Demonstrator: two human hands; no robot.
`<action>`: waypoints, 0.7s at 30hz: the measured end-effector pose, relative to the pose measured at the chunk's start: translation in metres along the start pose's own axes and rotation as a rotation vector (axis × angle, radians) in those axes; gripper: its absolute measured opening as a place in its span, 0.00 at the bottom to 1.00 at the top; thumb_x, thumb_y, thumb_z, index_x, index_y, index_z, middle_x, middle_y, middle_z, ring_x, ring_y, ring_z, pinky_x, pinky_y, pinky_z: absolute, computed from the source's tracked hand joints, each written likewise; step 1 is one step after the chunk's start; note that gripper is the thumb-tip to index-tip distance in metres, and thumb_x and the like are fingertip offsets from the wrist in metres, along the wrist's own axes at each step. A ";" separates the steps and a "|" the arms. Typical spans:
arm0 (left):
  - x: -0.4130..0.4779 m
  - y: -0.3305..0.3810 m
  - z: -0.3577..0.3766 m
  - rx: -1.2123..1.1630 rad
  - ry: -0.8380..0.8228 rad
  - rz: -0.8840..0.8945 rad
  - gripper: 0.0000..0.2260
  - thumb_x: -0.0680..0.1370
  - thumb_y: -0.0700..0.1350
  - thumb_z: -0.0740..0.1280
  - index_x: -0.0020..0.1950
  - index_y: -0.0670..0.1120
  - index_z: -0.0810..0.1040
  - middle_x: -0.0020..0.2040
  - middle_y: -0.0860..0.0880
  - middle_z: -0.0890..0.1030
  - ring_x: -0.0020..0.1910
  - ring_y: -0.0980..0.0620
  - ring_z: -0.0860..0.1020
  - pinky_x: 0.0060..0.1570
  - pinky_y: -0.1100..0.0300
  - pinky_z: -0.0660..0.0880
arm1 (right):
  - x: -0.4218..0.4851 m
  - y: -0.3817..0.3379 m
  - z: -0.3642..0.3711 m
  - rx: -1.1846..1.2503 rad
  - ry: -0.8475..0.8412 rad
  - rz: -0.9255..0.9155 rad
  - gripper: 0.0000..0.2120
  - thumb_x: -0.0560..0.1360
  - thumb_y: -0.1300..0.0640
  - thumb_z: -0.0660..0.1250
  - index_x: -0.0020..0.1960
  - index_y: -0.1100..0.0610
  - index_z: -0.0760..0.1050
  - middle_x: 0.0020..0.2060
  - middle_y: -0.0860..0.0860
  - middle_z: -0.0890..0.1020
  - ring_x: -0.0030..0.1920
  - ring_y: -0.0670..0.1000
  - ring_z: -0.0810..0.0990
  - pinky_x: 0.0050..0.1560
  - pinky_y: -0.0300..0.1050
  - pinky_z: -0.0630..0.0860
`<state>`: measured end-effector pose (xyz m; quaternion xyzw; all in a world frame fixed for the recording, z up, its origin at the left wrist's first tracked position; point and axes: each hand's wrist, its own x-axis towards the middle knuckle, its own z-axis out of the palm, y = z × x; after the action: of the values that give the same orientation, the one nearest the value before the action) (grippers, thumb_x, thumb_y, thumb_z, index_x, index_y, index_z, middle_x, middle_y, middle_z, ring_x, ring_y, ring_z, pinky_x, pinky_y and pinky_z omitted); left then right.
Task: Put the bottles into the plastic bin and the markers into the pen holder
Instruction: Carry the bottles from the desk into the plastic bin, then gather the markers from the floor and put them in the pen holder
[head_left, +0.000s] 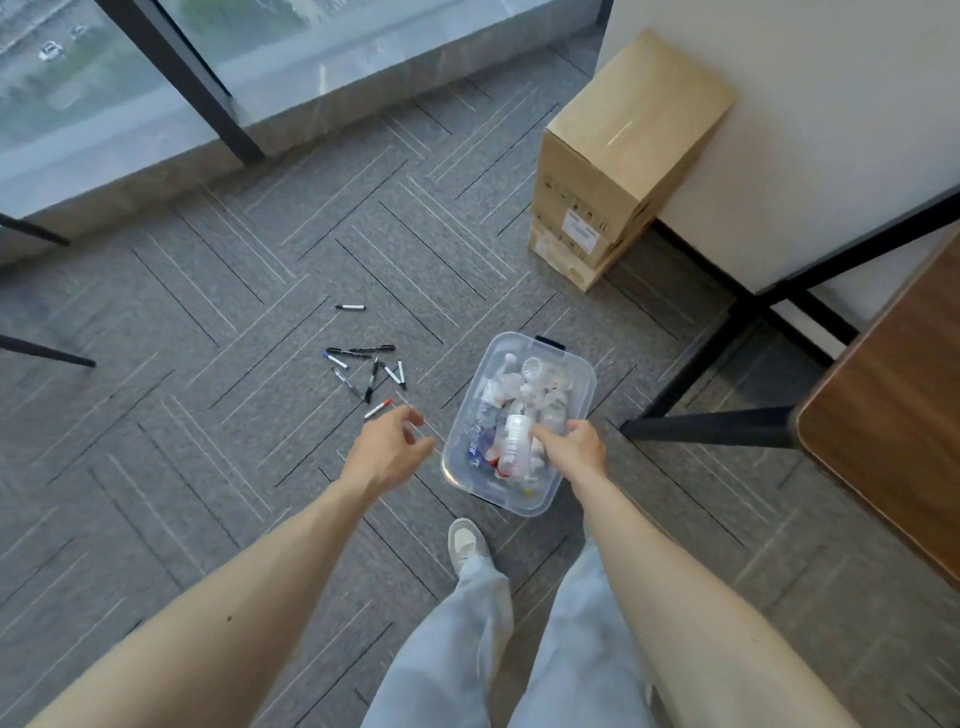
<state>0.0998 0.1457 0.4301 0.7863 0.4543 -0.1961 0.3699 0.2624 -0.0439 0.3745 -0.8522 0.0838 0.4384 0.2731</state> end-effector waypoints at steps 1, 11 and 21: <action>0.000 0.002 -0.003 -0.002 -0.002 0.009 0.14 0.77 0.51 0.70 0.60 0.49 0.77 0.44 0.51 0.82 0.44 0.50 0.82 0.50 0.52 0.79 | -0.007 0.001 -0.005 -0.005 0.020 -0.012 0.23 0.73 0.46 0.71 0.61 0.59 0.76 0.54 0.54 0.79 0.59 0.58 0.77 0.52 0.45 0.71; -0.021 0.031 -0.047 -0.022 0.033 0.028 0.12 0.77 0.50 0.69 0.60 0.49 0.78 0.46 0.50 0.82 0.44 0.51 0.81 0.48 0.55 0.78 | -0.061 -0.011 -0.041 -0.012 0.053 -0.124 0.14 0.74 0.56 0.67 0.30 0.57 0.74 0.30 0.54 0.77 0.35 0.53 0.75 0.39 0.48 0.73; -0.059 0.017 -0.118 -0.038 0.162 -0.080 0.14 0.77 0.51 0.69 0.62 0.50 0.78 0.50 0.46 0.83 0.50 0.44 0.81 0.50 0.54 0.77 | -0.102 -0.103 -0.036 -0.118 -0.182 -0.362 0.15 0.76 0.57 0.64 0.32 0.56 0.65 0.26 0.50 0.65 0.30 0.49 0.63 0.33 0.45 0.61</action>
<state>0.0814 0.1966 0.5513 0.7737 0.5174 -0.1380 0.3386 0.2656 0.0131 0.5119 -0.8246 -0.1217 0.4616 0.3035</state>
